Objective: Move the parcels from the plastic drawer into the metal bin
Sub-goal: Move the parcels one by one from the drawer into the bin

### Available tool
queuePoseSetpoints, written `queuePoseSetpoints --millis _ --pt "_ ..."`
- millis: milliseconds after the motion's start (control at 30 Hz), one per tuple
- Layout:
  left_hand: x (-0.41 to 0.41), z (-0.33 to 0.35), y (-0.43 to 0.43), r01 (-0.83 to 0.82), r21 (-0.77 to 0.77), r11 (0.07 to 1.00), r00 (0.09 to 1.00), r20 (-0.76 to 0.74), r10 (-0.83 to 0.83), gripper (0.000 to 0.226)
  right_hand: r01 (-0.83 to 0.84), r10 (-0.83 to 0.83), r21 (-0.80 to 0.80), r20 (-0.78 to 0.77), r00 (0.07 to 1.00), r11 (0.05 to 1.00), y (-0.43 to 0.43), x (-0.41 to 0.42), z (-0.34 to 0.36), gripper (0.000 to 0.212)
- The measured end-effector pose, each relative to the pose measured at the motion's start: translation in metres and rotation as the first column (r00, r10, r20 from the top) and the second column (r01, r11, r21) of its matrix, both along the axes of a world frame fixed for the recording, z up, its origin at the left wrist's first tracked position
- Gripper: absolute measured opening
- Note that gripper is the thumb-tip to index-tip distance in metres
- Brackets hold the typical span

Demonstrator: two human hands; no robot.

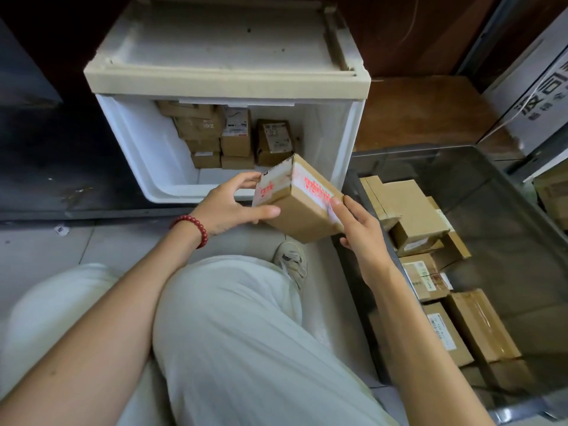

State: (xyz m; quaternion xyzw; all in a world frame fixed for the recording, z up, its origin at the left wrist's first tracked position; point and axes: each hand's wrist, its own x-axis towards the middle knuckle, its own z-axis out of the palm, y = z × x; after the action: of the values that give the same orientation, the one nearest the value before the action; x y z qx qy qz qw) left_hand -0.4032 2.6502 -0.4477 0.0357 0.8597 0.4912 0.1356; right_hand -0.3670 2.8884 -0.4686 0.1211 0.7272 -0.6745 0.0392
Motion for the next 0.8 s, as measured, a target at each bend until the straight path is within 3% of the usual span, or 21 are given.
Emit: queuePoseSetpoints --millis 67,300,433,533,667,800 --pt "-0.002 -0.001 0.002 -0.070 0.080 0.994 0.997 0.019 0.069 0.090 0.008 -0.008 -0.018 -0.008 1.000 1.000 -0.002 0.000 0.000 0.065" --pt "-0.008 -0.004 0.010 -0.242 0.341 0.908 0.970 0.104 0.220 0.077 -0.055 0.047 -0.095 -0.079 0.996 0.994 -0.004 0.002 0.001 0.085" --pt "-0.010 -0.001 0.011 -0.299 0.432 0.851 0.950 0.214 0.226 0.092 -0.124 0.122 -0.015 -0.114 0.986 0.992 -0.001 0.004 -0.001 0.087" --pt "-0.010 0.001 0.010 -0.360 0.437 0.824 0.925 0.280 0.256 0.089 -0.191 0.206 0.102 -0.167 0.964 0.976 -0.002 0.007 0.001 0.098" --pt "-0.004 0.007 0.015 -0.346 0.370 0.862 0.933 0.235 0.273 0.053 -0.209 0.256 0.221 -0.210 0.944 0.953 -0.009 0.006 -0.001 0.088" --pt "0.002 0.013 0.017 -0.286 0.310 0.907 0.954 0.180 0.239 0.044 -0.173 0.191 0.102 -0.205 0.960 0.980 -0.012 0.006 -0.001 0.088"
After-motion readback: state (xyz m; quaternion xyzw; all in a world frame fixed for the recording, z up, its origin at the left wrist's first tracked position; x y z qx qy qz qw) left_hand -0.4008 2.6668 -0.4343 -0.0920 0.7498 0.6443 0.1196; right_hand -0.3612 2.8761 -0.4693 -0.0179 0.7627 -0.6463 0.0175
